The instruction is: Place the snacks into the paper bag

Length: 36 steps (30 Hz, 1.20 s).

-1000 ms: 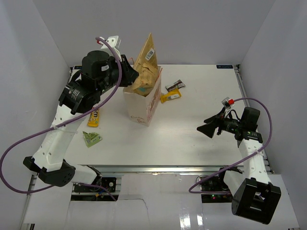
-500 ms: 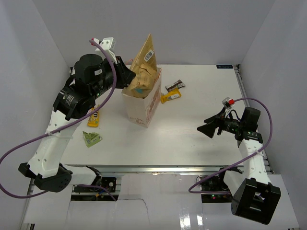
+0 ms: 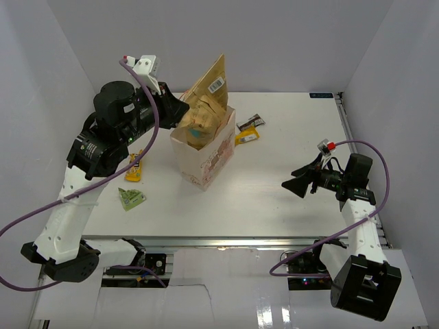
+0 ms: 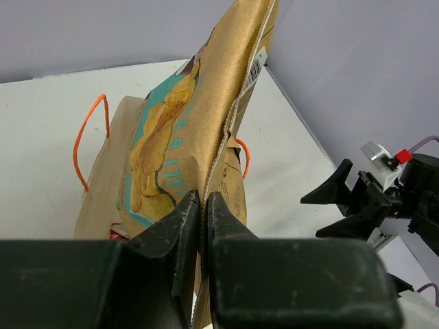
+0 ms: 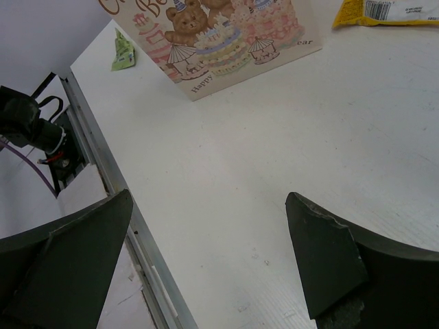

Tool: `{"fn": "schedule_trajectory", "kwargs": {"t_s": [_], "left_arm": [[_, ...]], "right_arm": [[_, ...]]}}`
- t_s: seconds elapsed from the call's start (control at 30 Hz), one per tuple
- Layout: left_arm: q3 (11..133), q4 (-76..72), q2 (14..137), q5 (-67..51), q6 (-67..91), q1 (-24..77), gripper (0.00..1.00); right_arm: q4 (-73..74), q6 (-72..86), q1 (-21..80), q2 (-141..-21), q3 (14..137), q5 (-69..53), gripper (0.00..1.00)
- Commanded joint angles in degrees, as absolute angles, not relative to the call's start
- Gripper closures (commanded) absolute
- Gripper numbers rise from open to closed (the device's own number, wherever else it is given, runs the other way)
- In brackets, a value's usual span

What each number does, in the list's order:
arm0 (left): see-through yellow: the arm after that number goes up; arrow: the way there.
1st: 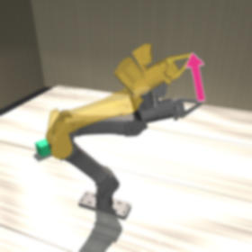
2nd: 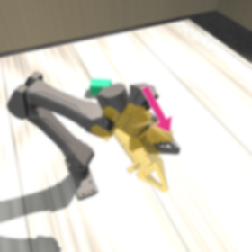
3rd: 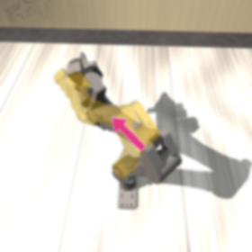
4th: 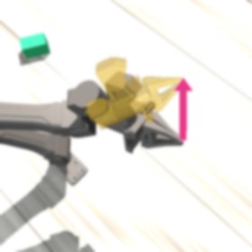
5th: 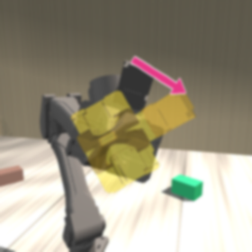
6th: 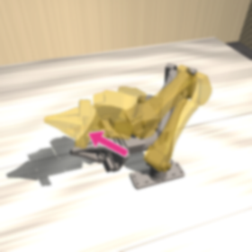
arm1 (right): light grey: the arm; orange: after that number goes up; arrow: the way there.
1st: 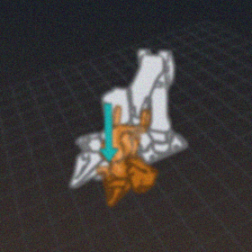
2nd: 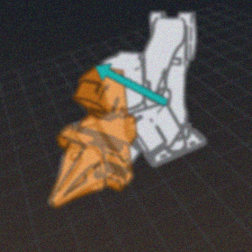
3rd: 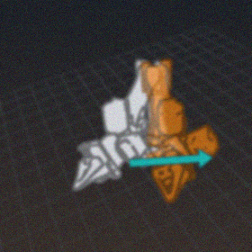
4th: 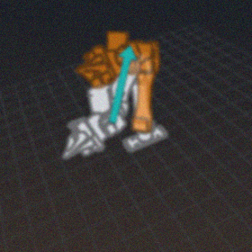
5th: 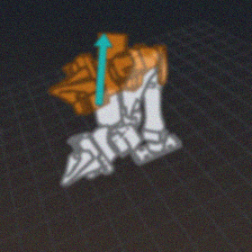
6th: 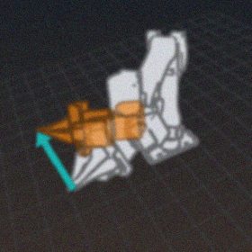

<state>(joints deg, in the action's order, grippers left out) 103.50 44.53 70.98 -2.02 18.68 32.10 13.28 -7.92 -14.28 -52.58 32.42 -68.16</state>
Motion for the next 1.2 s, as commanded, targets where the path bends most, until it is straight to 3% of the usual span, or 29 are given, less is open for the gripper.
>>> {"fn": "schedule_trajectory", "kwargs": {"t_s": [0.0,0.97,1.07,1.17], "left_arm": [[104.24,40.78,68.65,-2.02,18.11,31.55,1.0],[97.03,32.08,62.93,-1.23,20.21,31.55,1.0],[95.19,31.99,61.53,-0.97,20.39,31.55,1.0],[92.21,30.68,58.99,-0.88,21.0,31.55,1.0]], "right_arm": [[11.43,-8.26,-14.59,-52.03,31.99,-70.22,0.02],[7.13,-6.16,-14.59,-53.26,32.08,-72.86,0.02],[4.22,-4.83,-12.49,-57.12,38.21,-69.2,0.02],[8.76,-7.2,-2.68,-63.61,51.64,-57.46,0.03]]}}
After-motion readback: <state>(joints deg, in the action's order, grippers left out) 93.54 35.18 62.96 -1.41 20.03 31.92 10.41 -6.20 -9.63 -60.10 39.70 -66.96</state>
